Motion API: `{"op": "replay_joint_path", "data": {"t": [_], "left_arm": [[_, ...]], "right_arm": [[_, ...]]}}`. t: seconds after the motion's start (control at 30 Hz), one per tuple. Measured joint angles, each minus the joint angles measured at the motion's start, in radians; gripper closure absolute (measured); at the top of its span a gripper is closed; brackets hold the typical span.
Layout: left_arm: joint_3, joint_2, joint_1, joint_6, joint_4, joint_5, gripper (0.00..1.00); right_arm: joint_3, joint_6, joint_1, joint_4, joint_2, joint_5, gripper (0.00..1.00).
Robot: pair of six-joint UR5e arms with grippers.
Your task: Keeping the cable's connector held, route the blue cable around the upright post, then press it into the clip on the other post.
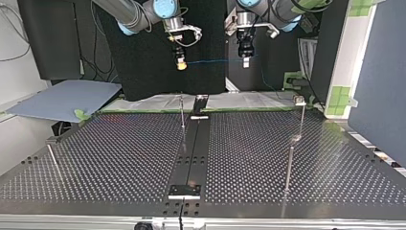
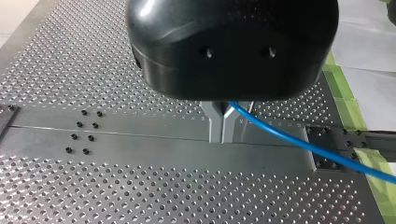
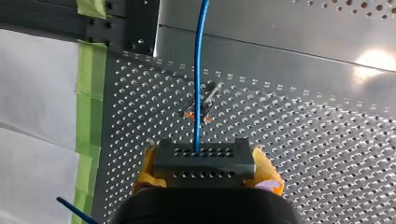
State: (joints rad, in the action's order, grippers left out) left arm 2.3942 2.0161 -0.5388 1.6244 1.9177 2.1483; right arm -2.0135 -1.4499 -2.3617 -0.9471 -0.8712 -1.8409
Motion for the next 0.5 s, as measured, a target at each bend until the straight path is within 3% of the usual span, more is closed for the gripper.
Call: {"op": "replay_joint_path", "data": {"t": [0.27,0.4,0.5], "left_arm": [[-0.005,0.001,0.016,-0.014,0.015,-0.016,1.0],[-0.012,-0.026,0.052,-0.019,0.052,-0.052,1.0],[-0.013,-0.053,0.078,-0.001,0.08,-0.071,1.0]], "right_arm": [[-0.001,-0.001,0.001,0.002,0.001,-0.001,1.0],[0.015,-0.017,0.009,0.026,-0.024,-0.004,1.0],[0.023,-0.028,0.007,0.052,-0.05,0.012,1.0]]}}
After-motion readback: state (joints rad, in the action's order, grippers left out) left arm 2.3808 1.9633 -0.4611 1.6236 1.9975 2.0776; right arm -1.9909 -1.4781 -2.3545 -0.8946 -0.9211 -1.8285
